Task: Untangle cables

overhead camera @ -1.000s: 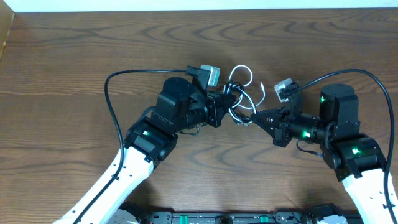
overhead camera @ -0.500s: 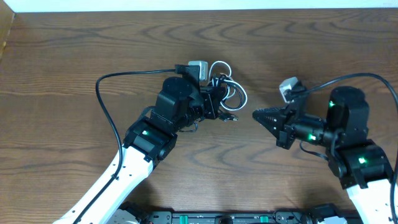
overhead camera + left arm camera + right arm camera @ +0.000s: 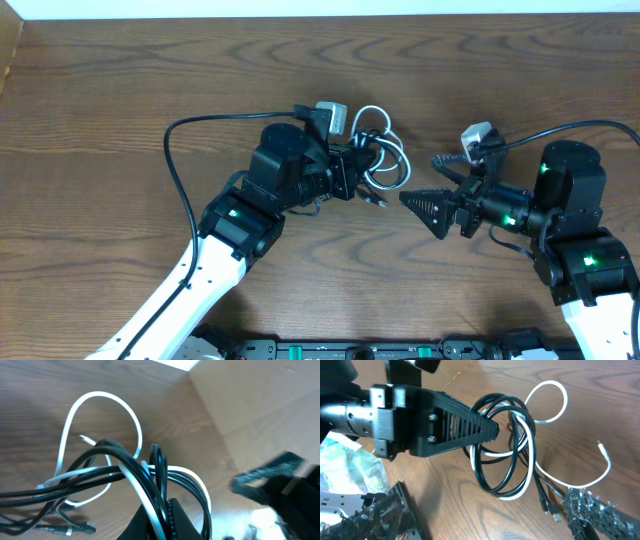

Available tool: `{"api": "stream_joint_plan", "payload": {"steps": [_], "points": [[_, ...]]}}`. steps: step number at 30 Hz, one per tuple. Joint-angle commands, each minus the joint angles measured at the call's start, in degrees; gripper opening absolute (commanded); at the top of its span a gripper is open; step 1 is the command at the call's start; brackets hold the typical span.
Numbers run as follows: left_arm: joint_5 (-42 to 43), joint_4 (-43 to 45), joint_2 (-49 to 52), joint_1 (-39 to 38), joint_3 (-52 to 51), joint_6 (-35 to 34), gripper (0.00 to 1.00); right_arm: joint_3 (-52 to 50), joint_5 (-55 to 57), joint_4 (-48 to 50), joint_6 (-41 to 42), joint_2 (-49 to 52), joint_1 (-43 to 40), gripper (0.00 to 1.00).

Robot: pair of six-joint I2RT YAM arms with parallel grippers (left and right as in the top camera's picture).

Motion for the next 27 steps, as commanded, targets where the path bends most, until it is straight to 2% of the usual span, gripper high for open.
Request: {"api": "stream_joint_plan", "payload": {"steps": [1, 14, 27], "points": [[8.87, 3.1, -0.96, 0.24, 0.76, 3.43, 0.07, 0.61, 0.42, -0.94, -0.37, -0.2, -0.42, 1.0], [10.73, 3.8, -0.96, 0.24, 0.76, 4.28, 0.07, 0.61, 0.39, -3.26, -0.35, -0.2, -0.42, 0.99], [10.71, 1.92, -0.79, 0.24, 0.74, 1.92, 0.07, 0.61, 0.37, -4.04, -0.33, -0.22, -0.42, 0.99]]}}
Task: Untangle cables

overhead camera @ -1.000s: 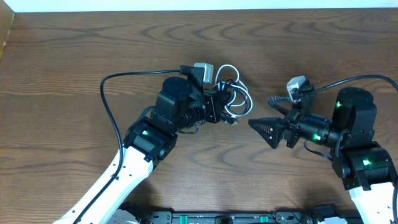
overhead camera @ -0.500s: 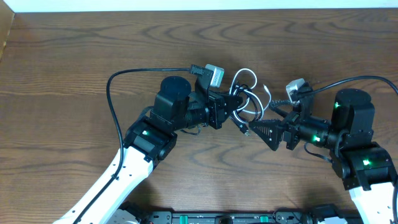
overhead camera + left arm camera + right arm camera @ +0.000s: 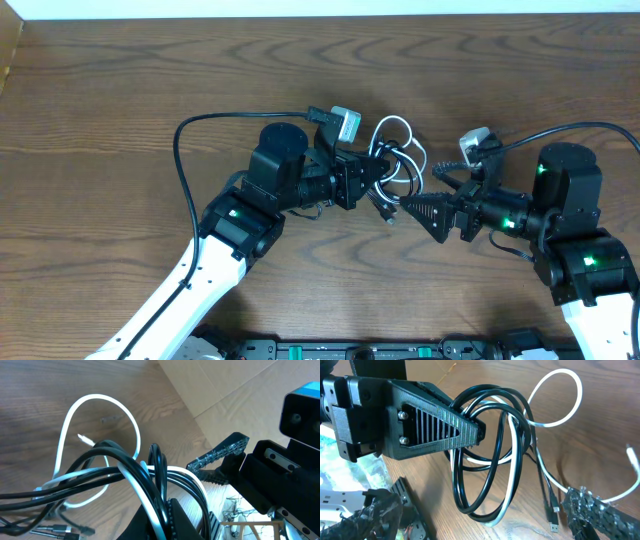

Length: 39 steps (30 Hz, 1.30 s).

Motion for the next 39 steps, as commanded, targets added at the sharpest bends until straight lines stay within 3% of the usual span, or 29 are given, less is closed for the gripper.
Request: {"api": "stream_joint_plan", "payload": {"steps": [1, 18, 23, 36, 39], "points": [[0.81, 0.33, -0.79, 0.24, 0.74, -0.55, 0.07, 0.61, -0.2, -0.72, -0.33, -0.2, -0.39, 0.99], [1.2, 0.28, -0.79, 0.24, 0.74, -1.73, 0.07, 0.61, 4.13, -1.31, -0.33, -0.2, -0.42, 0.99], [1.14, 0.28, -0.79, 0.26, 0.74, 2.14, 0.07, 0.61, 7.89, -1.4, -0.33, -0.17, -0.42, 0.99], [-2.14, 0.52, -0.79, 0.26, 0.74, 2.54, 0.07, 0.61, 10.34, -1.84, -0.33, -0.17, -0.42, 0.99], [-2.29, 0.52, -0.79, 0.26, 0.74, 7.82, 0.07, 0.61, 10.36, -1.68, 0.39, -0.17, -0.42, 0.99]]}}
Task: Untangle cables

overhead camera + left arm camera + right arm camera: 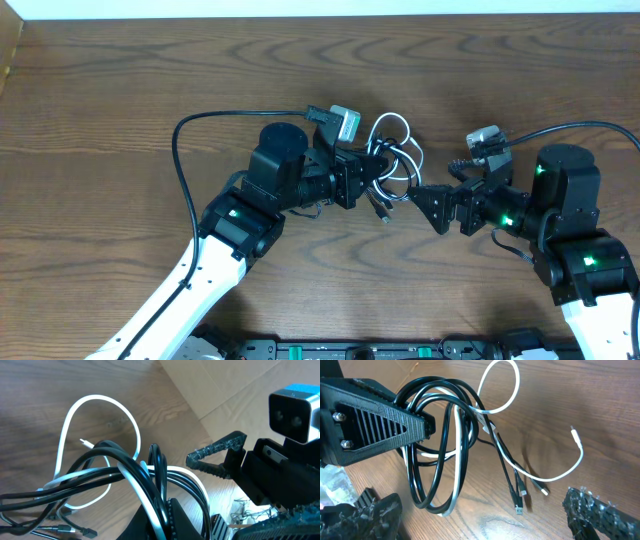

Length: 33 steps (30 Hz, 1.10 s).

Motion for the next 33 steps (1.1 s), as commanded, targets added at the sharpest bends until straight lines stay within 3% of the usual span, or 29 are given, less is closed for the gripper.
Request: {"api": "stream_joint_plan", "payload": {"steps": [1, 14, 24, 33], "points": [[-0.72, 0.46, -0.79, 0.26, 0.74, 7.1, 0.07, 0.61, 0.22, 0.33, 0.94, -0.17, -0.42, 0.99], [-4.04, 0.48, -0.79, 0.26, 0.74, 9.6, 0.07, 0.61, -6.91, 2.73, 1.38, -0.17, -0.42, 0.99], [-5.2, 0.96, -0.79, 0.24, 0.74, 9.53, 0.08, 0.61, -1.99, 3.26, 2.67, -0.17, -0.42, 0.99], [3.69, 6.08, -0.79, 0.24, 0.74, 6.71, 0.07, 0.61, -5.18, 3.34, -1.05, -0.15, -0.35, 0.88]]}}
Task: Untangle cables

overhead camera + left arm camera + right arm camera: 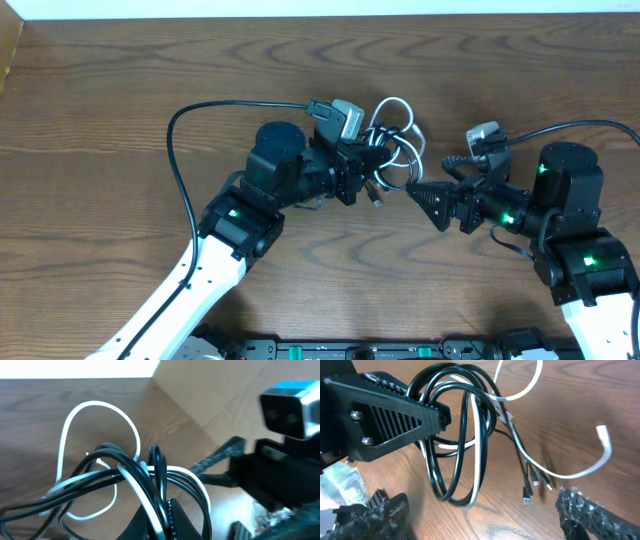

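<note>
A tangle of black and white cables (385, 152) hangs from my left gripper (362, 163), which is shut on the coil (159, 491) and holds it above the wooden table. In the right wrist view the black and white loops (465, 440) hang from the left fingers (395, 412), with a white cable end (601, 432) and USB plugs (532, 485) trailing to the right. My right gripper (418, 194) is open, just right of the tangle, its fingertips (580, 510) wide apart below the loops.
The brown wooden table (100, 110) lies under both arms. The left arm's black supply cable (185, 150) arcs over the table at the left. The right arm's cable (590, 125) runs off to the right edge.
My left gripper has lifted the coil slightly up and back. The loose ends swing more freely. My right gripper stays open close to the tangle's right side.
My left gripper held the coil at table centre while my right gripper stood open some way to the right. Then the coil was nearer the right gripper. The right gripper then sat closer under the loops, and now the coil is raised slightly.
</note>
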Available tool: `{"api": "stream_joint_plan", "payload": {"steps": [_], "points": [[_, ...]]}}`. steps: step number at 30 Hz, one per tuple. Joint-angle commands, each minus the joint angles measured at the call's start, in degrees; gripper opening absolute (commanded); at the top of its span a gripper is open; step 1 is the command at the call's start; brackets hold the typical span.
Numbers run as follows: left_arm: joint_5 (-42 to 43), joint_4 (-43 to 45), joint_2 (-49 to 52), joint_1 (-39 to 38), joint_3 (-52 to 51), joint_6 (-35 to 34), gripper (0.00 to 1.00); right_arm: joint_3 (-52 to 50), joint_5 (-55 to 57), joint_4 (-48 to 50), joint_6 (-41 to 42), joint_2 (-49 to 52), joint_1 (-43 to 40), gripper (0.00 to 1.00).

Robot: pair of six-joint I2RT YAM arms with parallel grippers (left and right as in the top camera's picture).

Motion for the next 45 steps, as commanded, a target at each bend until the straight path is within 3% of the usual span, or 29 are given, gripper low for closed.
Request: {"api": "stream_joint_plan", "payload": {"steps": [1, 5, 10, 13, 16, 17, 18, 29, 40, 45], "points": [[4.83, 0.9, -0.79, 0.24, 0.74, -0.7, 0.07, 0.61, -1.68, 0.22, -1.97, -0.15, -0.35, 0.87], [6.03, 0.92, -0.79, -0.55, 0.74, -0.68, 0.08, 0.61, -1.68, 0.72, -1.97, -0.15, -0.35, 0.81], [6.38, 0.94, -0.79, -2.21, 0.74, -0.68, 0.07, 0.61, -1.68, 1.29, -1.95, -0.15, -0.35, 0.64], [6.38, 0.94, -0.79, -2.58, 0.74, -0.72, 0.07, 0.59, -1.7, 1.22, -1.92, -0.15, -0.35, 0.44], [6.38, 0.96, -0.79, -2.56, 0.74, -0.7, 0.07, 0.61, -1.7, 1.2, -1.92, -0.15, -0.35, 0.2], [6.36, 0.96, -0.79, -2.56, 0.74, -0.68, 0.08, 0.61, -1.68, 1.07, -1.92, -0.15, -0.35, 0.06], [6.32, 0.96, -0.79, -2.56, 0.74, -0.68, 0.07, 0.59, -1.68, 0.98, -1.92, -0.15, -0.35, 0.01], [-10.27, -0.35, -0.79, -2.51, 0.74, -2.58, 0.07, 0.59, -5.18, -0.26, -1.92, -0.17, -0.35, 0.01], [-15.21, -0.46, -0.79, -2.49, 0.74, -3.91, 0.07, 0.59, -9.51, -1.86, -1.99, -0.17, -0.35, 0.01], [-15.21, -0.63, -0.79, -2.49, 0.74, -3.91, 0.08, 0.59, -12.66, -4.76, -6.05, -0.17, -0.35, 0.01]]}}
